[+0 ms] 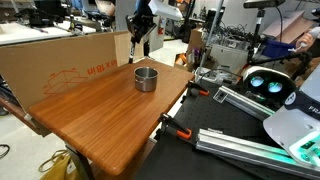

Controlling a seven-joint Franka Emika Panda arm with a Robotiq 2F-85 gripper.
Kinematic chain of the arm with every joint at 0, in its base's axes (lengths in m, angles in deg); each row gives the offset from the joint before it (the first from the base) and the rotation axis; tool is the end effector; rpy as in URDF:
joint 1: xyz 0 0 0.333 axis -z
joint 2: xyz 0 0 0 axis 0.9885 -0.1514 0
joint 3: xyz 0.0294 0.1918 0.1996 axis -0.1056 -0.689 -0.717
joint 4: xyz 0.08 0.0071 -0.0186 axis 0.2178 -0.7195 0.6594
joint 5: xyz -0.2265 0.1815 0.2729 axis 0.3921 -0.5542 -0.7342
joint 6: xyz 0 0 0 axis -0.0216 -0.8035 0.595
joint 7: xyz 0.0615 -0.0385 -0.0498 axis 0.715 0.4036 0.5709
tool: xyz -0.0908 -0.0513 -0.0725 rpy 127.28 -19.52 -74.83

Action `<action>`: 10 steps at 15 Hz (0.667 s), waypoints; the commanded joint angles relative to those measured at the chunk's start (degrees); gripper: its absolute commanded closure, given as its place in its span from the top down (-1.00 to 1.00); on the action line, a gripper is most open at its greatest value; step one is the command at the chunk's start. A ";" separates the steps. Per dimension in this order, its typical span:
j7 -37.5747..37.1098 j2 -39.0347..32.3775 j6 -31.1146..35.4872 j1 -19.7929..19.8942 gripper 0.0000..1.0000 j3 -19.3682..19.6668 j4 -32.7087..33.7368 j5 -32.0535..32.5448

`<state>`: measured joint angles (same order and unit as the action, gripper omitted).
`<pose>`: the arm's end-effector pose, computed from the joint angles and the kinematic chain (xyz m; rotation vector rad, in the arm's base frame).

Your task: Put the black marker inside the silver pot

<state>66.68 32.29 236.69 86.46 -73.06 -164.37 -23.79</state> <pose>0.5492 -0.0394 0.2234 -3.0108 0.3274 -0.5768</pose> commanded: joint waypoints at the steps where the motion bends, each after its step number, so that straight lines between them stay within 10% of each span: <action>1: 2.63 3.68 3.30 0.93 -0.88 -2.02 -4.49 -2.66; 10: 1.36 10.41 12.31 -0.49 -0.88 -3.57 -15.79 -0.73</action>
<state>67.34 39.45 245.41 86.26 -76.07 -176.17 -24.33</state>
